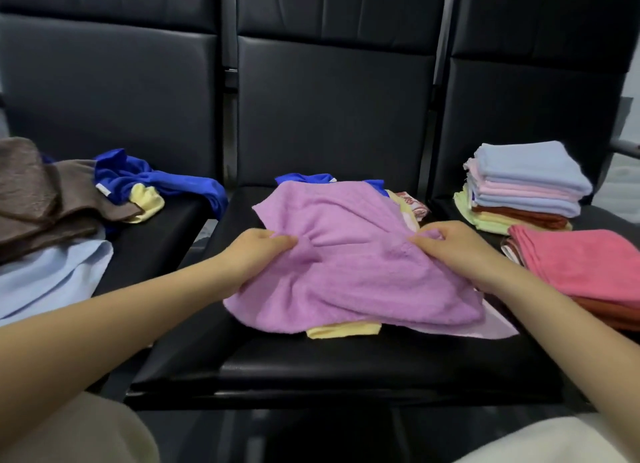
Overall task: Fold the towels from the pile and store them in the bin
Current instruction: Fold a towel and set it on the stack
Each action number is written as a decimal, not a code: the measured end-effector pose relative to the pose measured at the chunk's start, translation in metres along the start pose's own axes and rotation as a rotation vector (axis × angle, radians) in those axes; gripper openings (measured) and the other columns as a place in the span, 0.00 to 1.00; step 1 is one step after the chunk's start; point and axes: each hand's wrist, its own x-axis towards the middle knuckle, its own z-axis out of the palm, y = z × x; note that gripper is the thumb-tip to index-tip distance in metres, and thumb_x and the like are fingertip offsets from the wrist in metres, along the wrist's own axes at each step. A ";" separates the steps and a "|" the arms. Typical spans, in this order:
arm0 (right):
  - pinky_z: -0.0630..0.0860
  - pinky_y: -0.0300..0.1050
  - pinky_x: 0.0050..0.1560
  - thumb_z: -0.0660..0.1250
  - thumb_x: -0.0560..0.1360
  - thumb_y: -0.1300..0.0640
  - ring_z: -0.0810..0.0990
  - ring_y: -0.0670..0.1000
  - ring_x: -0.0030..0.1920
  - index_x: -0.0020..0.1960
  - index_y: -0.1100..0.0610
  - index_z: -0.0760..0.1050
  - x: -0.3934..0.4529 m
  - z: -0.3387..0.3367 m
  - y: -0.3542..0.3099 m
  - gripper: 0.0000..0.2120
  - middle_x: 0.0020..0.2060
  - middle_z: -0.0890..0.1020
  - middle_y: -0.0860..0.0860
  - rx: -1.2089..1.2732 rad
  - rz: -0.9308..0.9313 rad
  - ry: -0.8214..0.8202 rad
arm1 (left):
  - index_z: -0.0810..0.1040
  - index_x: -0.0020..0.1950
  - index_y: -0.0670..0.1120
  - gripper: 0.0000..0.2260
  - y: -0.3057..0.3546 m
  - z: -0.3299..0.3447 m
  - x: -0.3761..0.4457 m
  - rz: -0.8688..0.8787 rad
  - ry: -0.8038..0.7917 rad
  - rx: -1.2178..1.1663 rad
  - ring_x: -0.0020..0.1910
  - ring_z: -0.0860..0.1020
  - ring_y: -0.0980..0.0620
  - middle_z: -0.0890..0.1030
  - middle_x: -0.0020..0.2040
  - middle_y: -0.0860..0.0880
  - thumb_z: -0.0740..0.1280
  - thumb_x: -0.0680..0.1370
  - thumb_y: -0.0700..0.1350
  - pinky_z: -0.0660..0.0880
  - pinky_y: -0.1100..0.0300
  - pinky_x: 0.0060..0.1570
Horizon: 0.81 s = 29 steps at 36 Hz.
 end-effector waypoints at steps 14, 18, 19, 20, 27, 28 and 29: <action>0.71 0.37 0.43 0.66 0.78 0.57 0.77 0.40 0.37 0.38 0.52 0.82 -0.018 -0.027 0.023 0.11 0.35 0.81 0.44 0.307 -0.101 0.145 | 0.82 0.54 0.52 0.09 0.002 -0.038 -0.012 0.129 0.047 0.131 0.52 0.78 0.56 0.81 0.52 0.54 0.63 0.80 0.51 0.71 0.67 0.48; 0.72 0.42 0.42 0.67 0.78 0.55 0.77 0.45 0.38 0.38 0.50 0.82 -0.001 -0.019 0.029 0.11 0.33 0.82 0.42 0.449 -0.022 0.251 | 0.81 0.51 0.53 0.06 0.007 -0.042 0.004 0.045 -0.043 -0.127 0.53 0.78 0.53 0.82 0.54 0.52 0.63 0.81 0.49 0.72 0.59 0.55; 0.72 0.44 0.45 0.66 0.79 0.56 0.77 0.48 0.40 0.39 0.51 0.81 0.003 -0.015 0.030 0.11 0.34 0.82 0.44 0.440 -0.002 0.270 | 0.81 0.51 0.51 0.06 0.008 -0.041 0.011 0.000 -0.056 -0.228 0.52 0.78 0.53 0.82 0.54 0.51 0.64 0.80 0.48 0.73 0.59 0.54; 0.72 0.46 0.47 0.66 0.79 0.57 0.77 0.51 0.42 0.40 0.52 0.80 0.008 -0.011 0.030 0.09 0.36 0.82 0.47 0.439 0.024 0.275 | 0.81 0.53 0.48 0.06 0.007 -0.042 0.021 -0.041 -0.052 -0.310 0.52 0.79 0.52 0.82 0.54 0.49 0.65 0.80 0.48 0.74 0.59 0.53; 0.74 0.42 0.41 0.67 0.78 0.61 0.79 0.50 0.40 0.44 0.55 0.80 0.027 0.007 0.028 0.06 0.40 0.83 0.52 0.472 0.151 0.143 | 0.80 0.58 0.44 0.15 -0.002 -0.039 0.075 -0.193 0.089 -0.567 0.57 0.79 0.48 0.82 0.56 0.46 0.73 0.74 0.48 0.75 0.56 0.47; 0.74 0.42 0.40 0.66 0.78 0.62 0.79 0.49 0.40 0.44 0.55 0.80 0.027 0.009 0.028 0.06 0.40 0.83 0.52 0.473 0.153 0.129 | 0.81 0.57 0.44 0.14 -0.006 -0.037 0.082 -0.210 0.108 -0.586 0.56 0.79 0.48 0.82 0.56 0.46 0.73 0.74 0.48 0.75 0.56 0.46; 0.74 0.41 0.40 0.66 0.78 0.62 0.79 0.48 0.39 0.45 0.56 0.80 0.028 0.010 0.030 0.06 0.40 0.83 0.52 0.464 0.143 0.126 | 0.81 0.57 0.45 0.15 -0.012 -0.035 0.091 -0.223 0.129 -0.589 0.56 0.79 0.48 0.82 0.56 0.46 0.74 0.73 0.48 0.76 0.55 0.46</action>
